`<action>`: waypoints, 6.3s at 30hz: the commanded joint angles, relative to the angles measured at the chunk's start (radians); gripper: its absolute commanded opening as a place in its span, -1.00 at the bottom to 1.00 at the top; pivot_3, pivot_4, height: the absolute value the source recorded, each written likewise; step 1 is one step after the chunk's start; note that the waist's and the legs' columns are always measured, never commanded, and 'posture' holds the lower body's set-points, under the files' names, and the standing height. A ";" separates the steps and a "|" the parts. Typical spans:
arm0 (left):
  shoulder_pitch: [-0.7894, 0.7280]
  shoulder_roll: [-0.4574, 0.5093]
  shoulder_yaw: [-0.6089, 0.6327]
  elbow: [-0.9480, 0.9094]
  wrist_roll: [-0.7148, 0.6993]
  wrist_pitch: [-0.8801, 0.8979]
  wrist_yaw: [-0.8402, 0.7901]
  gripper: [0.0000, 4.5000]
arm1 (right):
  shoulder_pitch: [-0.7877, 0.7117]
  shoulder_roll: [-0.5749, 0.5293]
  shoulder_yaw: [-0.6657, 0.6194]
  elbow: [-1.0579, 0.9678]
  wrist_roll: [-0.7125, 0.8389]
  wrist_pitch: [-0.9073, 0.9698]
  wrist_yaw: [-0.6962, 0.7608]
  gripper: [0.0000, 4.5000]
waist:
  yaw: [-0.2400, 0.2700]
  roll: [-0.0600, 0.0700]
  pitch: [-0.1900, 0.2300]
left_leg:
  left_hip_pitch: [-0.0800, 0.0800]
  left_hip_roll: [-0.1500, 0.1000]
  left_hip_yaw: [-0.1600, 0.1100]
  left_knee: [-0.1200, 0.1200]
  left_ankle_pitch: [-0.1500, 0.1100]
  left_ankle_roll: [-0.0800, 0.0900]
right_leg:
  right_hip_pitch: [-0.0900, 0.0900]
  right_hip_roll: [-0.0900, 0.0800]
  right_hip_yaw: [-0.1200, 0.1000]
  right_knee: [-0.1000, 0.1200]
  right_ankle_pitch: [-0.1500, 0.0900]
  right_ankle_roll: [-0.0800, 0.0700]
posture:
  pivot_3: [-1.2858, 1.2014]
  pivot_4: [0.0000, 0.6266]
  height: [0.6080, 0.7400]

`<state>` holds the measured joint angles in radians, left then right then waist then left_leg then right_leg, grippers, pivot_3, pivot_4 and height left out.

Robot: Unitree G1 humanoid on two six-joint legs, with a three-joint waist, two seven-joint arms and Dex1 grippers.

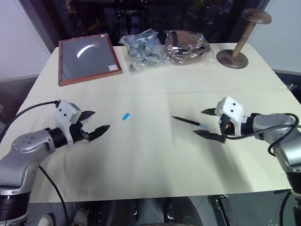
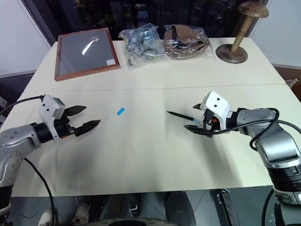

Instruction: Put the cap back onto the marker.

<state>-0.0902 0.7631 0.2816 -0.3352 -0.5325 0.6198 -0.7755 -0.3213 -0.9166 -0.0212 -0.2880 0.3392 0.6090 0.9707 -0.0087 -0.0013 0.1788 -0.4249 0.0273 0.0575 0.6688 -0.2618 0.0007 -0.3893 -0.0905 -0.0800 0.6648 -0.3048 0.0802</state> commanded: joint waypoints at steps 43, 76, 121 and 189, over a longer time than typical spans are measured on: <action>-0.465 -0.160 -0.315 0.610 0.254 -0.277 -0.095 1.00 | 0.123 0.216 -0.041 -0.360 0.049 0.177 -0.351 0.98 | 0.022 -0.001 0.000 | 0.000 0.000 0.001 0.000 0.000 0.000 | 0.000 0.004 -0.001 0.000 0.000 0.000 | 0.03 -0.52 1.00; -0.400 -0.256 -0.349 0.534 0.383 -0.254 0.027 1.00 | 0.186 0.268 -0.023 -0.409 0.069 0.209 -0.436 0.98 | 0.021 -0.001 0.000 | 0.000 0.000 0.001 0.000 0.001 0.000 | 0.000 0.005 -0.001 0.001 0.000 0.000 | 0.03 -0.52 1.00; -0.307 -0.034 -0.261 0.344 0.227 -0.317 -0.341 -0.97 | -0.054 0.161 0.088 0.192 -0.073 -0.053 -0.192 1.00 | 0.016 -0.001 0.000 | 0.000 0.000 0.002 0.000 0.001 0.001 | -0.001 0.004 -0.001 0.001 0.000 0.000 | 0.03 -0.52 1.00; -0.649 -0.183 -0.421 0.784 0.291 -0.769 -0.665 -1.00 | -0.290 0.148 0.252 0.064 -0.233 -0.170 0.138 -0.99 | 0.019 -0.001 0.000 | 0.012 0.001 0.007 -0.002 0.001 0.001 | 0.009 0.004 0.000 0.000 0.001 -0.001 | 0.03 -0.52 1.00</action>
<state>-0.7226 0.5773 -0.1433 0.4693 -0.2418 -0.1336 -1.4276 -0.5847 -0.7716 0.2343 -0.1884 0.1025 0.4386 1.1143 0.0100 -0.0026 0.1790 -0.4130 0.0283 0.0643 0.6665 -0.2608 0.0015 -0.3810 -0.0869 -0.0800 0.6648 -0.3040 0.0798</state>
